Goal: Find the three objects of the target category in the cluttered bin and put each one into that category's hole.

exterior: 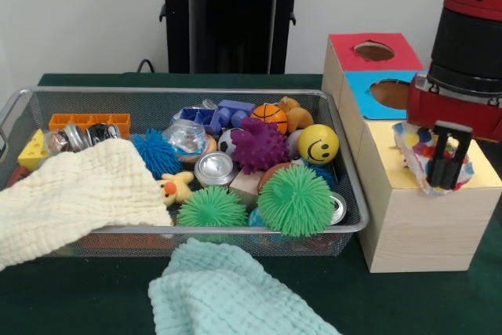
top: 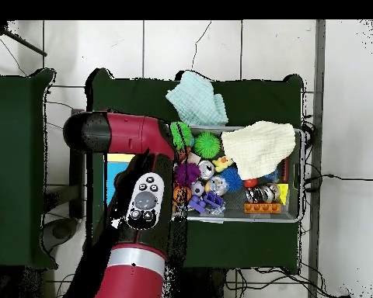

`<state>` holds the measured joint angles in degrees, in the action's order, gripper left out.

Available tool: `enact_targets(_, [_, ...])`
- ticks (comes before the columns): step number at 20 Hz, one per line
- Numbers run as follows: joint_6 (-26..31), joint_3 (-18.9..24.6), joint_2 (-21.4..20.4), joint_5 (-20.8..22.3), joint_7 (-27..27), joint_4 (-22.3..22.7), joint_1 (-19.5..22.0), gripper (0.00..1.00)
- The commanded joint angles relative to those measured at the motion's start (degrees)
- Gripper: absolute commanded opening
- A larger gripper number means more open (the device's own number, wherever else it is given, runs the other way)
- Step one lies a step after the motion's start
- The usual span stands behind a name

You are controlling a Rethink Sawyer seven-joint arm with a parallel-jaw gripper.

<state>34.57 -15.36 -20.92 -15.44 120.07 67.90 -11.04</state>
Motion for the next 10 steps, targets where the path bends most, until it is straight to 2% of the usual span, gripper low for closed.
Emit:
enact_targets(1, [-1.76, 6.39, 7.68, 5.24, -0.7, 5.58, 3.44, 0.0])
enact_targets(4, [3.32, 7.8, 7.12, 3.76, -0.8, 6.62, 4.46, 0.0])
enact_targets(6, [5.21, 10.07, 5.85, 2.56, -1.56, 8.84, 5.76, 0.0])
enact_targets(10, [8.21, 8.53, 3.4, 2.16, 2.5, 10.0, 3.46, 0.0])
